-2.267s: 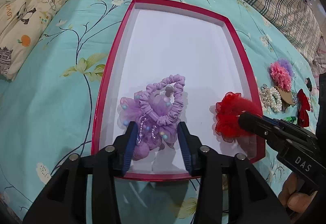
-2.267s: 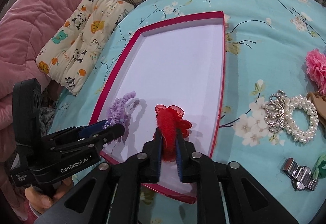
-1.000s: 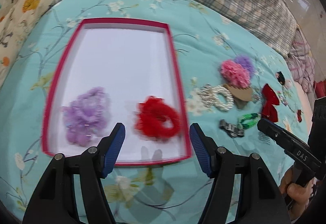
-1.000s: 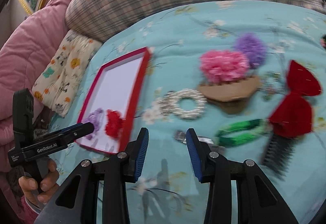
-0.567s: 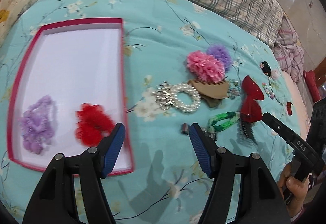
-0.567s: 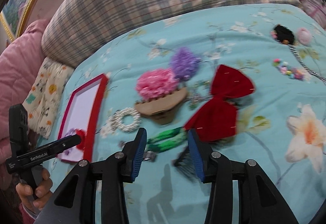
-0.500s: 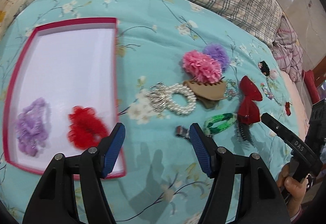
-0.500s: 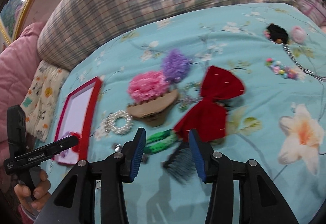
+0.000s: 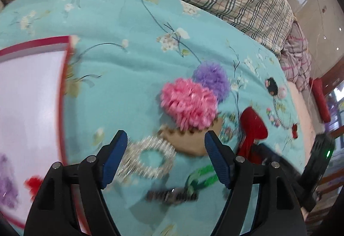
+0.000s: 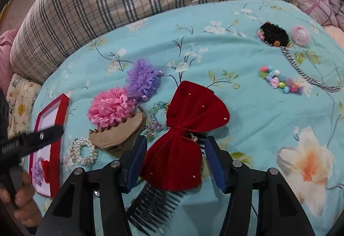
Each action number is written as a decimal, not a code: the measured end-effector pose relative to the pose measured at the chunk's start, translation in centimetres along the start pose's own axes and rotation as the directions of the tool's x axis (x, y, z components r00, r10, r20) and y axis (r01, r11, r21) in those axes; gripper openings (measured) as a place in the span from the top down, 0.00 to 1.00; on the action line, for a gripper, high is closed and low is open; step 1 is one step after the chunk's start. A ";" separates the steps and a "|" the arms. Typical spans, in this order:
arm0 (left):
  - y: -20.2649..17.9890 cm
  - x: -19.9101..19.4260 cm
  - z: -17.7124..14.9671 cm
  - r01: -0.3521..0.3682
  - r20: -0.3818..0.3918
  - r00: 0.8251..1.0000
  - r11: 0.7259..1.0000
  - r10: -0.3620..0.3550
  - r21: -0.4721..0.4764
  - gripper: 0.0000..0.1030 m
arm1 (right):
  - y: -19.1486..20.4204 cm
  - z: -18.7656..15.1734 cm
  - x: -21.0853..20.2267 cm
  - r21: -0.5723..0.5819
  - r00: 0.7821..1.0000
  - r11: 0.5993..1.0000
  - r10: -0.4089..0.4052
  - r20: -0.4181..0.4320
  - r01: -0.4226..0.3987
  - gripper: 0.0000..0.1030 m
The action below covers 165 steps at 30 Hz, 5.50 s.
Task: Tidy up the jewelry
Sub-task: 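Grasp the pink flower clip with the left tool while the right tool grasps the red bow, then carry the pink flower clip and red bow into the tray and release both, then withdraw both tools from the tray toward the tan claw clip and purple flower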
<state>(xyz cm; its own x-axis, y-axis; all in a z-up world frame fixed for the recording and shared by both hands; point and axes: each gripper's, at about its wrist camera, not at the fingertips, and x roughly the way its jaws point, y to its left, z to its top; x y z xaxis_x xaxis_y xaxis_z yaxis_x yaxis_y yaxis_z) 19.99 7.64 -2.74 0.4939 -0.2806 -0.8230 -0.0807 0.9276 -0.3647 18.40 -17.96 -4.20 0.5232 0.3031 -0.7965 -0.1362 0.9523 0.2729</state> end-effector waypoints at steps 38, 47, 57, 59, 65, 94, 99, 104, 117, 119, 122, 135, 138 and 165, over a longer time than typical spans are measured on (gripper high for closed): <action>6.3 -8.9 -3.8 -0.037 0.126 0.991 0.999 0.041 -0.032 0.92 | 9.4 -1.8 -3.6 -0.135 0.970 0.961 0.242 0.000 -0.240 0.84; 10.5 -11.7 -5.1 -0.065 0.162 0.983 0.992 0.083 -0.111 0.92 | 13.5 -2.1 -2.6 -0.192 0.956 0.937 0.290 -0.038 -0.292 0.84; 14.6 -15.3 -4.9 -0.093 0.231 0.964 0.981 0.131 -0.168 0.92 | 18.5 -2.4 -1.1 -0.243 0.930 0.898 0.361 -0.074 -0.368 0.84; 15.7 -15.7 -4.8 -0.109 0.241 0.958 0.976 0.153 -0.187 0.92 | 20.3 -2.5 -0.3 -0.260 0.918 0.881 0.384 -0.097 -0.396 0.84; 19.0 -15.5 -4.4 -0.128 0.244 0.950 0.958 0.193 -0.258 0.92 | 25.7 -2.6 2.0 -0.304 0.877 0.822 0.458 -0.147 -0.481 0.84; 23.1 -10.9 -5.1 -0.191 0.136 0.959 0.924 0.247 -0.331 0.64 | 28.9 -4.1 7.2 -0.350 0.895 0.827 0.377 -0.236 -0.441 0.56; 22.5 -11.8 -5.6 -0.183 0.149 0.959 0.930 0.240 -0.320 0.59 | 28.0 -4.5 5.2 -0.347 0.899 0.831 0.378 -0.223 -0.435 0.56; 21.5 -13.4 -6.6 -0.161 0.180 0.958 0.938 0.223 -0.306 0.59 | 25.7 -5.1 1.4 -0.339 0.906 0.840 0.390 -0.164 -0.423 0.52; 13.4 -14.5 -9.5 -0.123 0.184 0.971 0.976 0.156 -0.180 0.59 | 16.5 -6.0 -4.3 -0.254 0.932 0.897 0.358 -0.058 -0.360 0.51; 11.7 -14.1 -9.4 -0.122 0.180 0.972 0.980 0.149 -0.155 0.58 | 14.4 -5.9 -4.6 -0.238 0.938 0.909 0.343 -0.041 -0.343 0.51; 9.6 -13.5 -9.1 -0.122 0.171 0.975 0.984 0.144 -0.132 0.52 | 12.0 -5.7 -4.8 -0.217 0.947 0.922 0.321 -0.032 -0.320 0.51; 1.8 -9.5 -8.4 -0.104 0.125 0.986 0.994 0.109 -0.044 0.51 | 2.2 -4.6 -5.9 -0.101 0.969 0.964 0.248 0.009 -0.246 0.48; 0.4 -8.4 -8.8 -0.102 0.101 0.989 0.995 0.103 -0.023 0.51 | 1.0 -4.6 -6.0 -0.086 0.970 0.966 0.244 0.009 -0.242 0.46; -6.6 2.4 -3.6 0.058 -0.106 0.994 0.902 -0.013 0.427 0.31 | 0.9 5.5 1.8 -0.036 0.969 0.969 0.244 -0.026 -0.245 0.43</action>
<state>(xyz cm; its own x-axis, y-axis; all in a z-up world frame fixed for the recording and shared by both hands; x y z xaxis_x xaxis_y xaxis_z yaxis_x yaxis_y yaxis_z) 18.62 -0.02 -3.82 0.4004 -0.3176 -0.8595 0.3255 0.9262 -0.1905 23.82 -16.73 -2.40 0.4525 0.5269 -0.7194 -0.2901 0.8499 0.4400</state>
